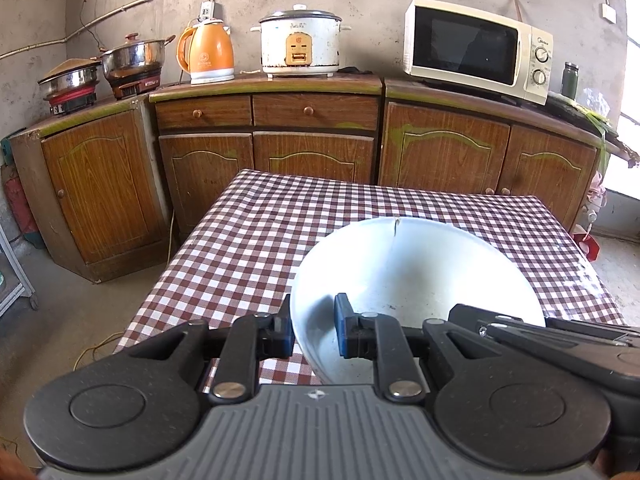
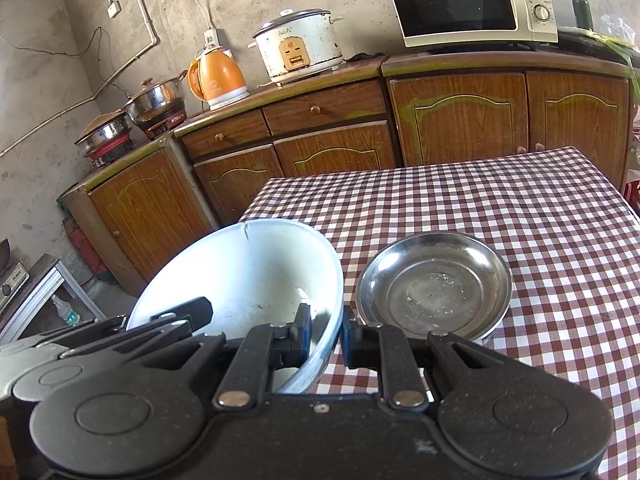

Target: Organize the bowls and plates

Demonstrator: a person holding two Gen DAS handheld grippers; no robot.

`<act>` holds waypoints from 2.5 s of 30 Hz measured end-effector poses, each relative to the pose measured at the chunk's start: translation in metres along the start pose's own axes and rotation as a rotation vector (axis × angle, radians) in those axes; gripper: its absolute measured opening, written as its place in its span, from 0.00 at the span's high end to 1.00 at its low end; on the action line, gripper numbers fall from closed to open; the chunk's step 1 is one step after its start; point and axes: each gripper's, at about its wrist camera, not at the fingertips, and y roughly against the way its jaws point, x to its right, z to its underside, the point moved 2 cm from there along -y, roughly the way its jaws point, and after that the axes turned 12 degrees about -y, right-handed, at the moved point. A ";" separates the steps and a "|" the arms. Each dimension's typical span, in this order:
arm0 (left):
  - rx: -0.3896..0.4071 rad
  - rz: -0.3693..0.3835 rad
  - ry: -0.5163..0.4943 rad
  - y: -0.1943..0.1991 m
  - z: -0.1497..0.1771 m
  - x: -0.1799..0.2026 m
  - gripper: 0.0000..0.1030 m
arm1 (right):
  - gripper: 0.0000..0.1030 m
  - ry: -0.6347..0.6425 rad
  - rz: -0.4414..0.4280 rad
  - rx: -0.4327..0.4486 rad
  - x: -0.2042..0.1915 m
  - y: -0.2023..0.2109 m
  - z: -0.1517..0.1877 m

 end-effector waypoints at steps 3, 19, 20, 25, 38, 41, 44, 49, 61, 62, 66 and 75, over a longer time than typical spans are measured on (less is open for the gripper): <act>-0.001 0.005 -0.004 0.001 0.002 0.002 0.82 | 0.81 -0.002 0.004 -0.003 0.003 0.002 0.003; 0.001 0.036 -0.018 0.008 0.012 0.017 0.82 | 0.81 -0.017 0.030 0.008 0.020 0.019 0.015; 0.001 0.038 -0.019 0.009 0.012 0.017 0.82 | 0.81 -0.017 0.032 0.009 0.021 0.019 0.015; 0.002 0.046 -0.021 0.010 0.015 0.020 0.82 | 0.81 -0.019 0.038 0.013 0.025 0.023 0.018; 0.000 0.075 -0.037 0.012 0.021 0.033 0.82 | 0.81 -0.038 0.065 0.020 0.037 0.036 0.026; 0.002 0.082 -0.041 0.013 0.022 0.037 0.82 | 0.81 -0.044 0.073 0.022 0.040 0.039 0.027; 0.000 0.090 -0.043 0.013 0.023 0.040 0.82 | 0.81 -0.047 0.080 0.024 0.044 0.042 0.028; 0.000 0.099 -0.050 0.013 0.024 0.046 0.82 | 0.81 -0.055 0.089 0.028 0.050 0.045 0.029; -0.004 0.132 -0.075 0.012 0.028 0.064 0.82 | 0.81 -0.082 0.119 0.035 0.066 0.055 0.034; -0.006 0.135 -0.077 0.012 0.028 0.066 0.82 | 0.81 -0.085 0.122 0.035 0.068 0.055 0.034; -0.008 0.146 -0.089 0.010 0.029 0.072 0.82 | 0.81 -0.098 0.133 0.037 0.075 0.058 0.035; -0.018 0.170 -0.105 0.006 0.033 0.082 0.82 | 0.80 -0.126 0.153 0.033 0.091 0.061 0.041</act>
